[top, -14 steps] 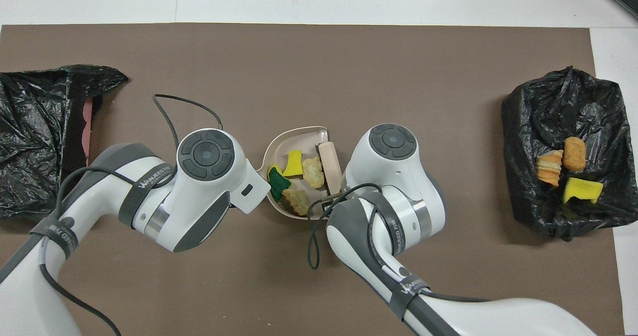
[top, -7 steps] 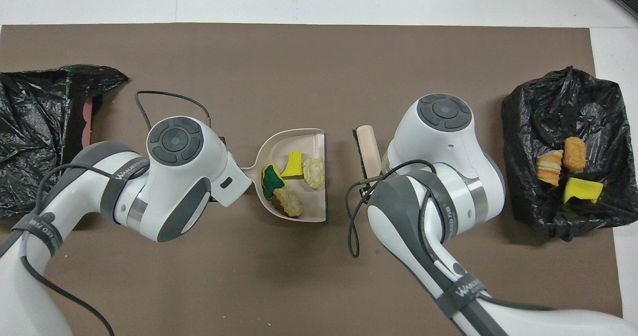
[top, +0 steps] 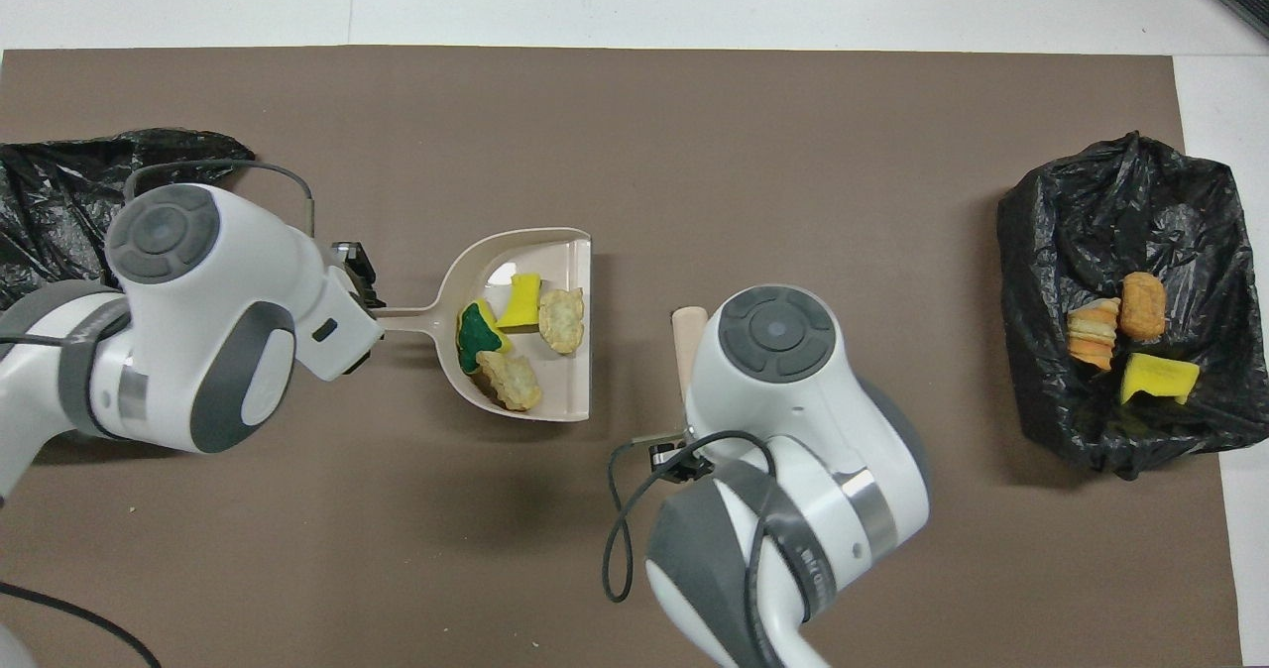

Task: Sweep and dump trash in bin
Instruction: 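Carry the loaded dustpan to the nearer black bag with the left gripper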

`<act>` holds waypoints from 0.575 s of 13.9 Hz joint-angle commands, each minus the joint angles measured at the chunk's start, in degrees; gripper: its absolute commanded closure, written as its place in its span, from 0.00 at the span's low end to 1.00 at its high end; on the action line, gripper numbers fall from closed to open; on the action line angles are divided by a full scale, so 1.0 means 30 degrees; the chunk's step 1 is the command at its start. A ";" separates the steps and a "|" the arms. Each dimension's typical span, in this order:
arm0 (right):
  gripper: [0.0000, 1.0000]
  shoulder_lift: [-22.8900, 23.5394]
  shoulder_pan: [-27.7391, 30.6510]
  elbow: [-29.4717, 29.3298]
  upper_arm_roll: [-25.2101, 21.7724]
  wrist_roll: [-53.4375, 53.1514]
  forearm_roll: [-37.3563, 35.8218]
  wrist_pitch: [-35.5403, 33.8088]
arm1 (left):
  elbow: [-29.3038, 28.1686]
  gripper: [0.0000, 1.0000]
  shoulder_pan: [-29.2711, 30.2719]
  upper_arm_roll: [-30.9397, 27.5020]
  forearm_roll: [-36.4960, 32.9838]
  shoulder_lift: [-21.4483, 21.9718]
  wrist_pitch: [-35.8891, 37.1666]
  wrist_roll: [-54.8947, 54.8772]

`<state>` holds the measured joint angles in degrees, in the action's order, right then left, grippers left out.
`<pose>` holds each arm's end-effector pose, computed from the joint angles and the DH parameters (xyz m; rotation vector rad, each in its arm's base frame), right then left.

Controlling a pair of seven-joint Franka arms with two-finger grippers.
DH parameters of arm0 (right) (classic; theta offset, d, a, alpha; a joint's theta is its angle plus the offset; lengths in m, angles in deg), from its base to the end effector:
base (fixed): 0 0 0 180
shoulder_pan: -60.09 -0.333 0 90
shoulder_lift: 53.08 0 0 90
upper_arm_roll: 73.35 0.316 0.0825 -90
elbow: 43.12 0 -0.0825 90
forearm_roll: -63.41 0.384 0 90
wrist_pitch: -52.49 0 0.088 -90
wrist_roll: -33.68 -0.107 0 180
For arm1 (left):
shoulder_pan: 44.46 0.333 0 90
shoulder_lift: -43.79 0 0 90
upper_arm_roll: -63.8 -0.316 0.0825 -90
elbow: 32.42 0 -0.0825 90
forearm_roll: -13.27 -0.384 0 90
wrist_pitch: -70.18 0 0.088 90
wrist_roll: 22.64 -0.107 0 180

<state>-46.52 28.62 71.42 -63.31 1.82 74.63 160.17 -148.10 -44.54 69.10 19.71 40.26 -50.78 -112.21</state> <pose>0.4040 0.3748 0.3878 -3.0819 -0.1358 0.4743 0.5656 -0.0579 0.4241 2.1470 -2.2118 0.1415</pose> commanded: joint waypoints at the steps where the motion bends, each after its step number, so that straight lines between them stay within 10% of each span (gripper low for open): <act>1: 1.00 0.1122 -0.1575 0.0317 -0.0036 -0.2522 0.0507 0.1835 | 0.0530 1.00 0.0026 -0.2577 0.1193 0.0589 0.2023 -0.1549; 8: 0.93 0.1565 -0.2487 0.1284 -0.0036 -0.3060 0.1327 0.3688 | 0.3251 1.00 0.0085 -0.8029 0.2835 -0.0111 0.2850 -0.5673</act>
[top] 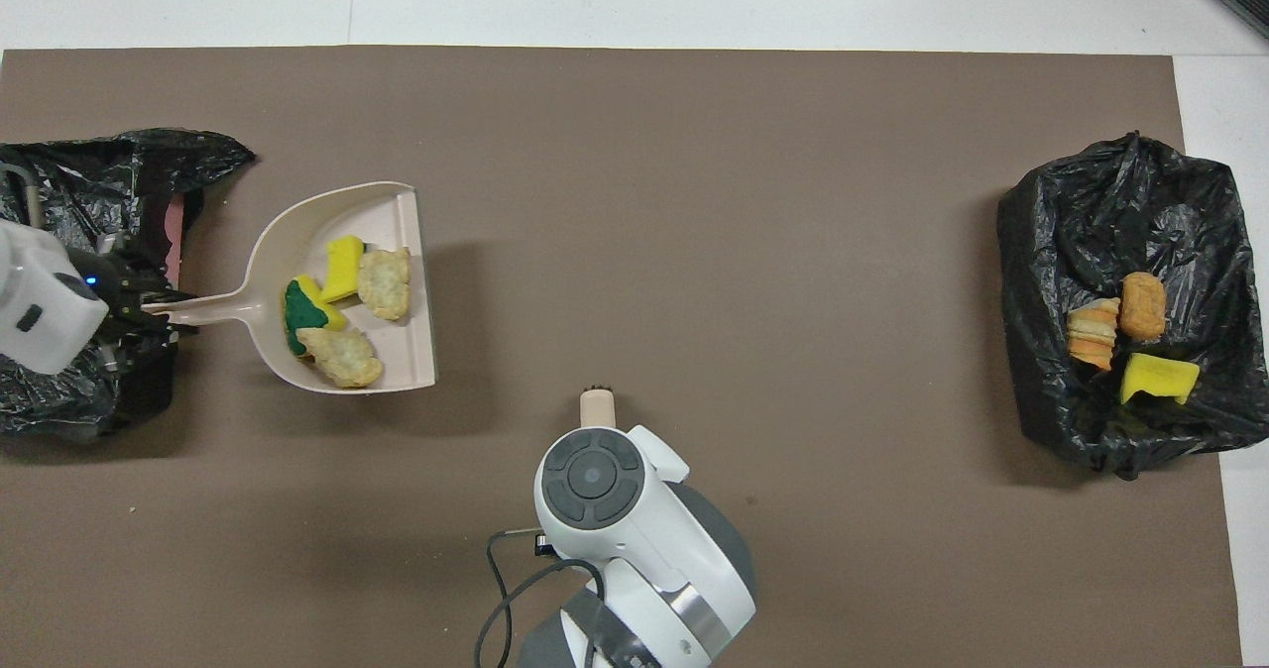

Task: Sweep and dump trash in bin
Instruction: 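Carry the loaded dustpan to the nearer black bag with the left gripper, then tilt the dustpan with the left gripper while the right gripper drops the brush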

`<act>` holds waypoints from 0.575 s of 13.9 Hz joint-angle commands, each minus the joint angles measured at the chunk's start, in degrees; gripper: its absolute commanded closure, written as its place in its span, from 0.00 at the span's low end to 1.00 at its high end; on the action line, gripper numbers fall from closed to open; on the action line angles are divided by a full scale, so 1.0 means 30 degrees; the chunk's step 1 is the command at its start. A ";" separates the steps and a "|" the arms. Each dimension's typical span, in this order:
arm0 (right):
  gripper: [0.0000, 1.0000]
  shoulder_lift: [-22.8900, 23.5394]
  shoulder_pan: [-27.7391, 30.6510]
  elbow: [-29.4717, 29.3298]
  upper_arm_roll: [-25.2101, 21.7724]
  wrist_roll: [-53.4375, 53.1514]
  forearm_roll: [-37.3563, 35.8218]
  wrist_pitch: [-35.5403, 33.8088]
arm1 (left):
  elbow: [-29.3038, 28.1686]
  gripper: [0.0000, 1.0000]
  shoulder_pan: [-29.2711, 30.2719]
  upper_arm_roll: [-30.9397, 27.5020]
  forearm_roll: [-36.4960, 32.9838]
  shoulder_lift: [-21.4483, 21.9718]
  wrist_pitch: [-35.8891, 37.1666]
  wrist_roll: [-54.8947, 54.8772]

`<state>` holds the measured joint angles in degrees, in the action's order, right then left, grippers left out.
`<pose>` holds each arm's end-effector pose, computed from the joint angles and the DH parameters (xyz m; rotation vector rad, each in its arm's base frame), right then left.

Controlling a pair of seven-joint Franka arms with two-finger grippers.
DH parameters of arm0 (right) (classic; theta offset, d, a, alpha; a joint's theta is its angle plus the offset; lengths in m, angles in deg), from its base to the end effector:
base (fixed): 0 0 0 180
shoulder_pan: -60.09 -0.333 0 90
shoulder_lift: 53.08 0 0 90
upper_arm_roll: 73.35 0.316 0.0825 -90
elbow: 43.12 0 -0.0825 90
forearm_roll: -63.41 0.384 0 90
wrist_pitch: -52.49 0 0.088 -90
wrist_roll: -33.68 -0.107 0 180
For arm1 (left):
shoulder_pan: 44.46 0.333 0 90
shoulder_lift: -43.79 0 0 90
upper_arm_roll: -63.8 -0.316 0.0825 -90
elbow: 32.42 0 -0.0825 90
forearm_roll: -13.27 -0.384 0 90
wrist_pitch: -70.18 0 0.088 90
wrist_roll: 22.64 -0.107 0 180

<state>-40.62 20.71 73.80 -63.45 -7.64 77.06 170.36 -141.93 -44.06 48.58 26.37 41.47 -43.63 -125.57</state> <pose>0.3597 0.4343 0.3249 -3.0801 -0.0087 0.4775 0.5574 0.1395 0.4775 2.3026 -2.0103 0.2923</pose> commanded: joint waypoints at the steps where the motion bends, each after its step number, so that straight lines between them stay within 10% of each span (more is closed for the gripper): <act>1: 0.28 -0.0404 0.0148 0.0431 0.0009 0.0006 0.0516 0.0087 | 0.1724 1.00 -0.0073 -0.1803 0.0527 -0.0805 0.0438 -0.1547; 2: 0.00 -0.0404 0.0090 0.0083 0.0009 -0.0169 0.0487 -0.0263 | 0.2223 1.00 -0.0044 -0.2100 0.0468 -0.1069 0.0409 -0.1695; 8: 0.00 -0.1482 0.1314 -0.2993 -0.0196 0.0207 -0.0097 -0.4187 | 0.7756 1.00 0.2502 -0.2688 -0.1109 -0.4580 0.0264 -0.1755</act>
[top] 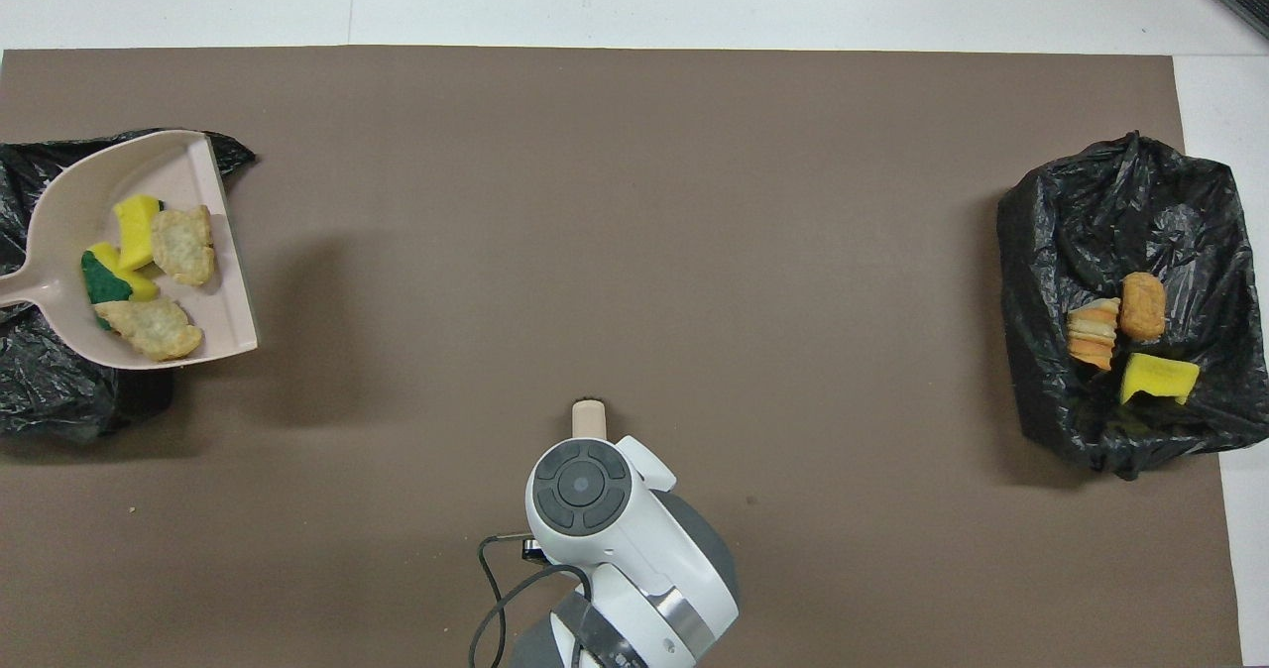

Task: Sweep and dump trash in bin
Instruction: 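Tilt the dustpan with the left gripper while the right gripper drops the brush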

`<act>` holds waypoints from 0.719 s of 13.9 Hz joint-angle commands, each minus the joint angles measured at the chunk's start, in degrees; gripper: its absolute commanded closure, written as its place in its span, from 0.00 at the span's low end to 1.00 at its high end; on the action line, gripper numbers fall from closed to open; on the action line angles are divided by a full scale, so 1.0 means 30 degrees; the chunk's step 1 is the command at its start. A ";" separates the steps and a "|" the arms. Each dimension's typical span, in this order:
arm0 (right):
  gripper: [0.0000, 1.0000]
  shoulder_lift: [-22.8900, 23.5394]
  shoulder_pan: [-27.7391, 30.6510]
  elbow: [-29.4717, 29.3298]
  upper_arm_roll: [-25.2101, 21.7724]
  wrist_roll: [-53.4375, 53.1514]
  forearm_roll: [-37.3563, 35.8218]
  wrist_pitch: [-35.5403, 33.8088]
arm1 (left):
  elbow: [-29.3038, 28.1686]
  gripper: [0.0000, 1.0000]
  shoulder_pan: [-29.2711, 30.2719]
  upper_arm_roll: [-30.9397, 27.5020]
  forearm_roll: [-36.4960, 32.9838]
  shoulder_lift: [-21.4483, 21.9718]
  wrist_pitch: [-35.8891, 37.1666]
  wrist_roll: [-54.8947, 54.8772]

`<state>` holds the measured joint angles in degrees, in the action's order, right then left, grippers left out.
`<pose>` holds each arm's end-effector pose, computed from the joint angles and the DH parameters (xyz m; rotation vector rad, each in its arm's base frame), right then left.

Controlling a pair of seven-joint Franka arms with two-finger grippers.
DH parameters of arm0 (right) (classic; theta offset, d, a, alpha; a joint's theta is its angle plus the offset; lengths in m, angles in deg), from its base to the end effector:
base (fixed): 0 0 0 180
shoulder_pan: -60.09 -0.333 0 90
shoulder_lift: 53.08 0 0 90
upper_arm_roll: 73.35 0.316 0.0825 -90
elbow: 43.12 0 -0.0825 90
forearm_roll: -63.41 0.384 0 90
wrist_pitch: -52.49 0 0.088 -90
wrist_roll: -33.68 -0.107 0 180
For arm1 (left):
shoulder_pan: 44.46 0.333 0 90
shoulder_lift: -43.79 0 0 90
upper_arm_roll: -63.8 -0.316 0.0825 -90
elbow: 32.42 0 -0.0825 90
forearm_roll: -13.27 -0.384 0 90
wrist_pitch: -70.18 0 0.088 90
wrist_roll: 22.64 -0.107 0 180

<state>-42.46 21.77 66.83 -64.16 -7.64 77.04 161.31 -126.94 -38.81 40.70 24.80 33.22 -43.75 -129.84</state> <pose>0.3795 0.4352 0.3850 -3.0689 -0.0125 0.4909 0.5687 0.2776 0.5250 -2.3880 1.8445 -0.2636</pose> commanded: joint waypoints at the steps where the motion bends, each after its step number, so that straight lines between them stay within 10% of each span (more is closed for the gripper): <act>1: 0.00 -0.1368 0.1693 -0.0845 0.0130 0.0674 -0.0614 -0.1844 | 0.3754 1.00 0.1015 -0.0035 -0.0737 -0.2416 0.0011 -0.0680; 4: 0.00 -0.2279 0.3071 -0.1984 0.0014 0.3160 -0.1641 -0.3982 | 0.6251 1.00 0.1691 0.0346 -0.3893 -0.3942 -0.0371 -0.1679; 10: 0.00 -0.3361 0.6966 -0.4392 -0.0162 0.9223 -0.3985 -0.6392 | 0.5468 1.00 0.0346 0.0609 -1.1658 -0.3655 -0.1428 -0.1065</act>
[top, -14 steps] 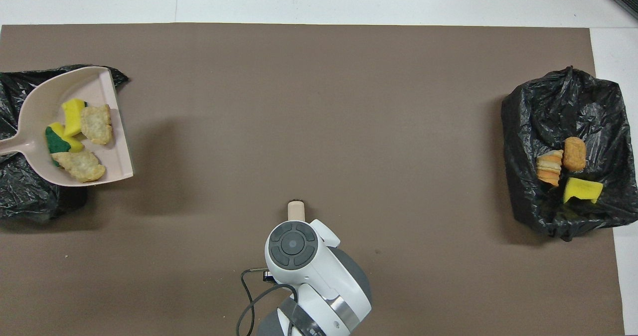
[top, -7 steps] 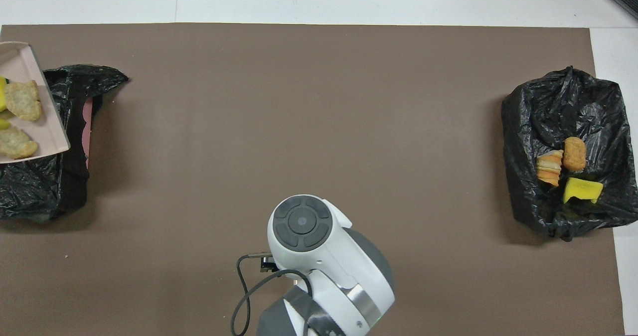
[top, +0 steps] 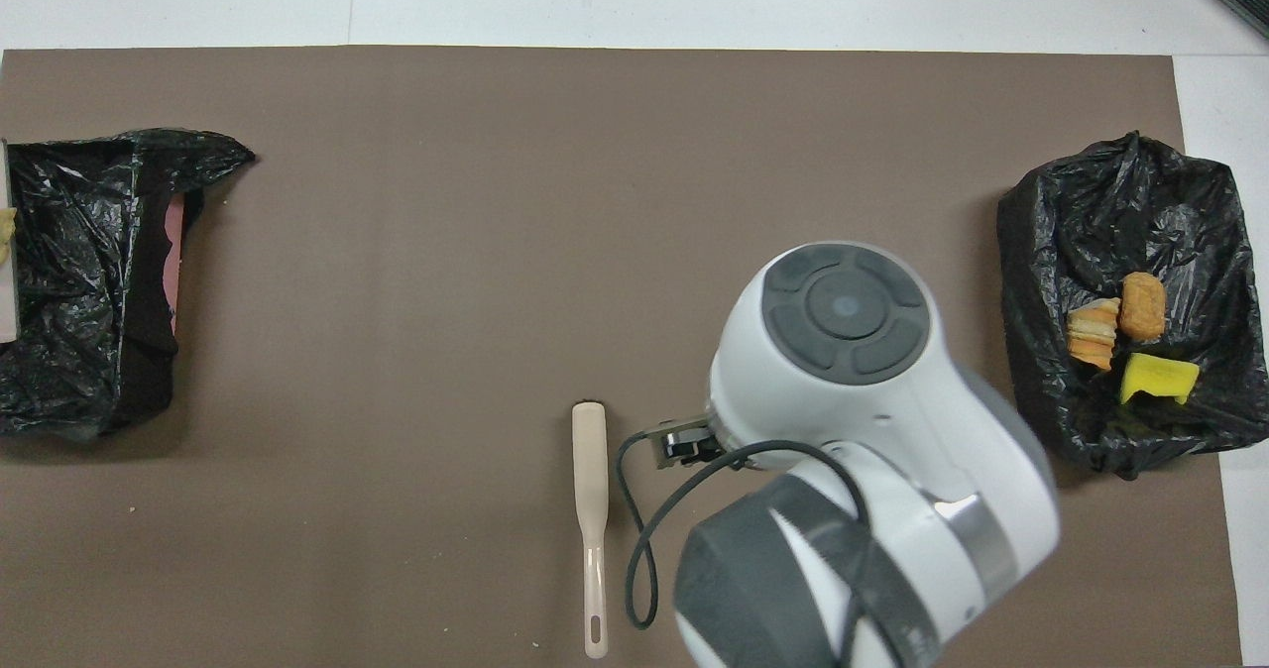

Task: Sweep and dump trash in bin
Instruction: 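Tilt the dustpan with the left gripper while the right gripper drops the brush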

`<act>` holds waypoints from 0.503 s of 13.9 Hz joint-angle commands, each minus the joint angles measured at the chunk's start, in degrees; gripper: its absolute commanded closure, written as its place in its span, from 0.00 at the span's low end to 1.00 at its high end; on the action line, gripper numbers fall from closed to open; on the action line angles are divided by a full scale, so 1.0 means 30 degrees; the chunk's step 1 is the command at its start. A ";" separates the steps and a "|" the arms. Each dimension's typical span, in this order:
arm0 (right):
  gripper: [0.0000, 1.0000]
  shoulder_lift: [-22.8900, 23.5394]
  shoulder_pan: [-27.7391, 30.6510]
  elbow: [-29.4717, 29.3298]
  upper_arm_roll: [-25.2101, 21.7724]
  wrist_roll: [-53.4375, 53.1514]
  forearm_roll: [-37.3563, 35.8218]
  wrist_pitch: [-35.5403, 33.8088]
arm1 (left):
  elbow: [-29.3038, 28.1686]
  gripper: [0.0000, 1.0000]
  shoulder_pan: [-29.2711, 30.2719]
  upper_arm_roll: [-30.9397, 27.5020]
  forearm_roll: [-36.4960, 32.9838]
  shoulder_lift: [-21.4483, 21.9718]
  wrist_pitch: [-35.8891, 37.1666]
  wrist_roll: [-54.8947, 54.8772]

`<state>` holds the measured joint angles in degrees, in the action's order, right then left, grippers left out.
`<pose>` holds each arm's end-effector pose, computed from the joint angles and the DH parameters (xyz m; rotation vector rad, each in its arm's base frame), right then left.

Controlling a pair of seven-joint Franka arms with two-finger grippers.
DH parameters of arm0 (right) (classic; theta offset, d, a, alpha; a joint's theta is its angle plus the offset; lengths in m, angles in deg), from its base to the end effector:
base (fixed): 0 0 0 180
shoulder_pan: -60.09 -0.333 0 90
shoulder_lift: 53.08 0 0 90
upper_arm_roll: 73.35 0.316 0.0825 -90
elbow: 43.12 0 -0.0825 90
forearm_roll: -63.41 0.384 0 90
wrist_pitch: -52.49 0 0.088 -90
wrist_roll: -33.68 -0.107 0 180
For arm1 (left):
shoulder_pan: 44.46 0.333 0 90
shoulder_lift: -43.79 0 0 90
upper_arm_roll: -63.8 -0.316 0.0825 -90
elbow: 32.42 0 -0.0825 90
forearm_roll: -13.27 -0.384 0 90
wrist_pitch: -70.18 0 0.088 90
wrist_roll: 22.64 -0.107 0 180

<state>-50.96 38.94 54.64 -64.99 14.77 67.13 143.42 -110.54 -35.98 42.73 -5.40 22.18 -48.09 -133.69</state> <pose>0.4818 0.2792 0.5422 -3.1176 -0.2801 0.2680 0.6218 0.3183 0.5585 -1.8642 1.8734 0.4026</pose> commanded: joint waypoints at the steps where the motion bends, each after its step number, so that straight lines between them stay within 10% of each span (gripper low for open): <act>1: 0.00 -0.0762 0.1945 -0.0562 0.0114 0.3125 -0.1120 -0.0543 | -0.0469 1.00 -0.0833 -0.0067 -0.2151 0.0286 0.0194 0.0511; 7: 0.00 -0.0940 0.6545 -0.2147 0.0114 0.5776 -0.2735 -0.1481 | -0.1294 1.00 -0.1626 0.1042 -0.7710 0.1166 0.1570 0.3675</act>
<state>-54.21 54.49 49.68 -65.56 30.91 60.09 140.44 -111.81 -40.03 44.14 -22.92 22.77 -45.24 -125.99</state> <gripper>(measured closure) 0.000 0.687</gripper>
